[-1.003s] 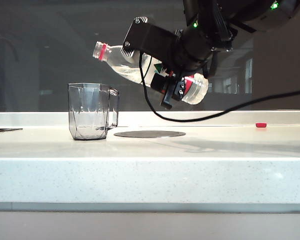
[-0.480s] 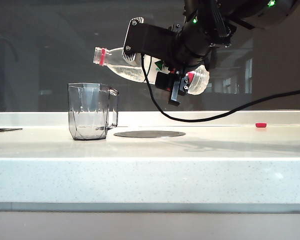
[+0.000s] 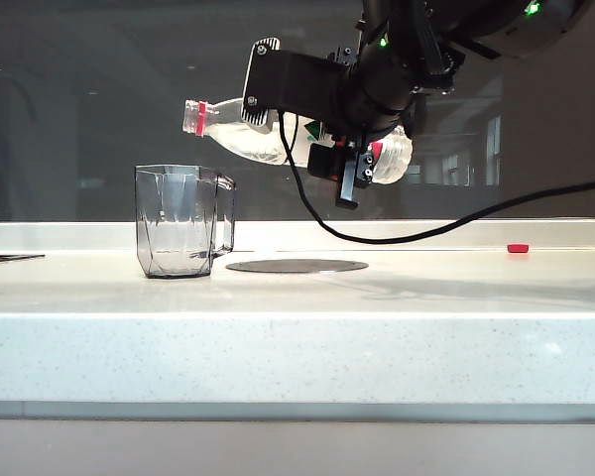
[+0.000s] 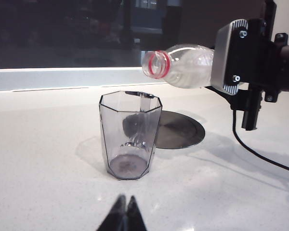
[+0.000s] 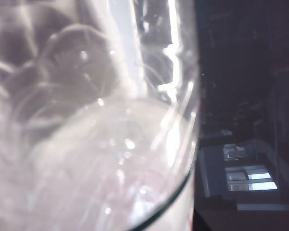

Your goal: Pick up the mineral water bottle on the table and pour water into the mug until it's half full.

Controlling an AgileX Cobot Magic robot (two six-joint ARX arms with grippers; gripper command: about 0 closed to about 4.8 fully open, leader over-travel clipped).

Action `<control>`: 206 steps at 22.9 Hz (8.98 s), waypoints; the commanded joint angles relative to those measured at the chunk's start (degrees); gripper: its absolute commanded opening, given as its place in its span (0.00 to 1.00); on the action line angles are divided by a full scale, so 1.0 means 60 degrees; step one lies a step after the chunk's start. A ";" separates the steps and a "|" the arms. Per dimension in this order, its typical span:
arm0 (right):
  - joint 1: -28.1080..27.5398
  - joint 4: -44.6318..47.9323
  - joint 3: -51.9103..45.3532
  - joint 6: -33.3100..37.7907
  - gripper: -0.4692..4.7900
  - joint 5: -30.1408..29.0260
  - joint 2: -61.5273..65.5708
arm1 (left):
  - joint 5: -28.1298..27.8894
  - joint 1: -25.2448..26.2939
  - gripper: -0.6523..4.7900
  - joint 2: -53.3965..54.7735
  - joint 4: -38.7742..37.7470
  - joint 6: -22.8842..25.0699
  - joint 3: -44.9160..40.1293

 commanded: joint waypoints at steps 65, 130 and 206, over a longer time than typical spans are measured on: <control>-0.0036 0.0036 0.1257 -0.2820 0.60 0.0860 0.0073 | 0.0036 0.0011 0.11 0.0007 0.0266 0.0036 0.0025; -0.0397 -0.1184 -0.0051 1.3030 0.47 0.0087 -0.0882 | 0.0036 0.0011 0.11 0.0007 0.0117 0.0036 0.0025; 0.1169 0.5971 -0.8739 1.4546 0.22 -0.0474 -0.6171 | 0.0073 0.4776 0.11 0.0007 -0.0091 0.0036 0.0025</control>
